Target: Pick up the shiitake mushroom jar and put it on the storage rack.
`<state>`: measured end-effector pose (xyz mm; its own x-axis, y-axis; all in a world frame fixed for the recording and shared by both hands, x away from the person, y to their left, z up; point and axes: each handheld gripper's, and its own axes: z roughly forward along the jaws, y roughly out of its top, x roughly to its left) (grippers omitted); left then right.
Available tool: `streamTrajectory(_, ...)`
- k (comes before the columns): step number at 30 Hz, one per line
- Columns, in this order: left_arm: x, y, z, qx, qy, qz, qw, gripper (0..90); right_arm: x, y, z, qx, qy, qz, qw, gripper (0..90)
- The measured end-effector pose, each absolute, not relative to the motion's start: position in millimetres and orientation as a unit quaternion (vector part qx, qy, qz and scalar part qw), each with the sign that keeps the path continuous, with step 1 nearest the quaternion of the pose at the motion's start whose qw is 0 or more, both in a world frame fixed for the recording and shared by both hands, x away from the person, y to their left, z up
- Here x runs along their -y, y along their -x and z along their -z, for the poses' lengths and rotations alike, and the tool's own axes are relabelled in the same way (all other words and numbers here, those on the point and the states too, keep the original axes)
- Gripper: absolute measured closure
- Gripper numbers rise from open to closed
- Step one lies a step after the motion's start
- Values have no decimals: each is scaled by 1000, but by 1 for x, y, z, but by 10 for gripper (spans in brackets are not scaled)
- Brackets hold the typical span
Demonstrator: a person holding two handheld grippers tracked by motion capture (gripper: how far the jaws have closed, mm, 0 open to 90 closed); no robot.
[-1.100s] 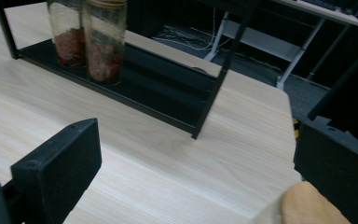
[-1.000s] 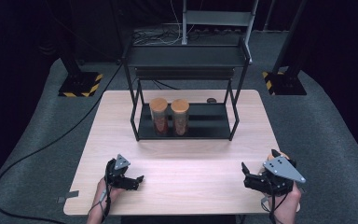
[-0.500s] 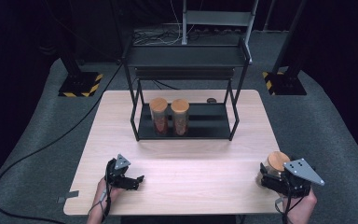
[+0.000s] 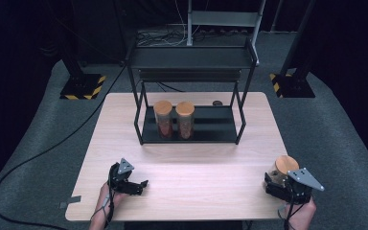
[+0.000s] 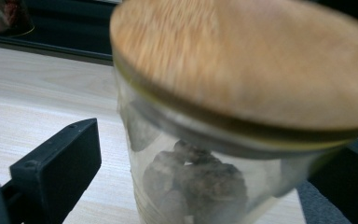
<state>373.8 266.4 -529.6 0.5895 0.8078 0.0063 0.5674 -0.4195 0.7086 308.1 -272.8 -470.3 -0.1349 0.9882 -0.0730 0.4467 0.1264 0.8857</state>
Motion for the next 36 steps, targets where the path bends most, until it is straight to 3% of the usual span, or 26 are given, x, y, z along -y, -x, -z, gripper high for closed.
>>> streamTrajectory(26,-266,-374,530,-417,-824,-177,341,5,270,-316,501,-628,-553,-396,379,0)
streamTrajectory(35,-266,-374,530,-417,-824,-177,340,4,272,-314,505,-611,-558,-403,391,166)
streamTrajectory(36,-266,-374,530,-417,-824,-177,341,4,273,-315,507,-609,-564,-402,387,217)
